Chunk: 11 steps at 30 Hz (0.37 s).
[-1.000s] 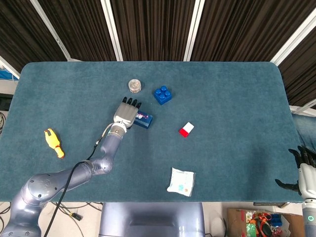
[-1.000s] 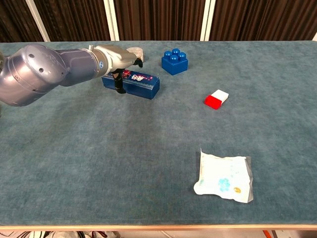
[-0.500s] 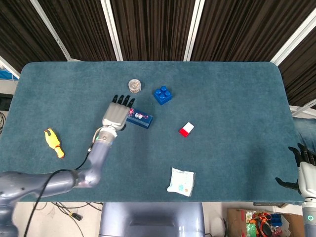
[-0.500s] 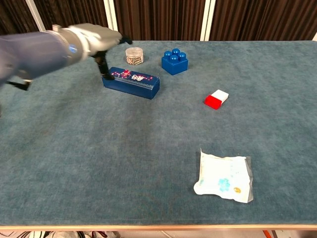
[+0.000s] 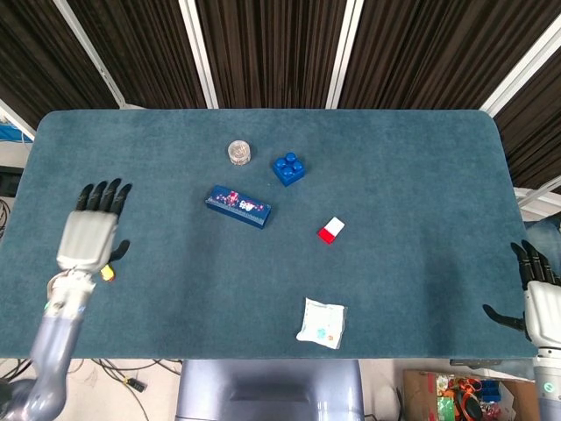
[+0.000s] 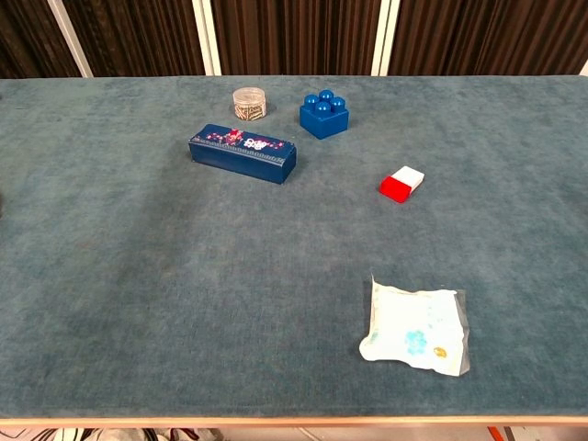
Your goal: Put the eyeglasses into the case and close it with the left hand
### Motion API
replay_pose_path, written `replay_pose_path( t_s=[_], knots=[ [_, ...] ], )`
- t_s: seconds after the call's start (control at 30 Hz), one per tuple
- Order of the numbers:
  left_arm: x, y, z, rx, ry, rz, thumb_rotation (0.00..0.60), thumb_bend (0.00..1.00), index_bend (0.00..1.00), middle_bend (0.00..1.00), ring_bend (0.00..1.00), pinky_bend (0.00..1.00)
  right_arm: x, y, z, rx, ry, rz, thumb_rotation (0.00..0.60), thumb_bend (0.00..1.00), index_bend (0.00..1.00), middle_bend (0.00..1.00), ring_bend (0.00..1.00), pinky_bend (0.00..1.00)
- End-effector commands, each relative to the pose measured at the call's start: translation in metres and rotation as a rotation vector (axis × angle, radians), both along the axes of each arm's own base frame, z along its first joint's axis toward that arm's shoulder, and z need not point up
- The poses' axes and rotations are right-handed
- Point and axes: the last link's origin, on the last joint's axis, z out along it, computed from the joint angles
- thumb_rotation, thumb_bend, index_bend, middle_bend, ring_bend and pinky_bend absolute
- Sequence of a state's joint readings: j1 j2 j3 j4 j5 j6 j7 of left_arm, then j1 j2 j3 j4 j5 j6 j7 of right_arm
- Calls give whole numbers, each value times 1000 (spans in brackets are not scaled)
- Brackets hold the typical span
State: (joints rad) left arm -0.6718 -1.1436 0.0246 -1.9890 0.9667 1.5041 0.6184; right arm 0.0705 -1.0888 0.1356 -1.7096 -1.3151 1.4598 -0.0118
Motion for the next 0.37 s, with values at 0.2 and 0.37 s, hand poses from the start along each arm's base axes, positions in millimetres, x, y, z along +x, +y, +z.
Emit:
replay_pose_path(
  t_s=[0.2, 0.37],
  knots=[
    [-32, -69, 22, -10, -83, -9, 600, 235, 27, 32, 0, 64, 3, 1, -1, -18, -12, 99, 600, 47, 5, 0, 81, 224],
    [-42, -82, 27, 8, -124, -28, 600, 234, 28, 30, 0, 63, 4, 1, 1, -35, -17, 127, 600, 47, 5, 0, 81, 224]
  ],
)
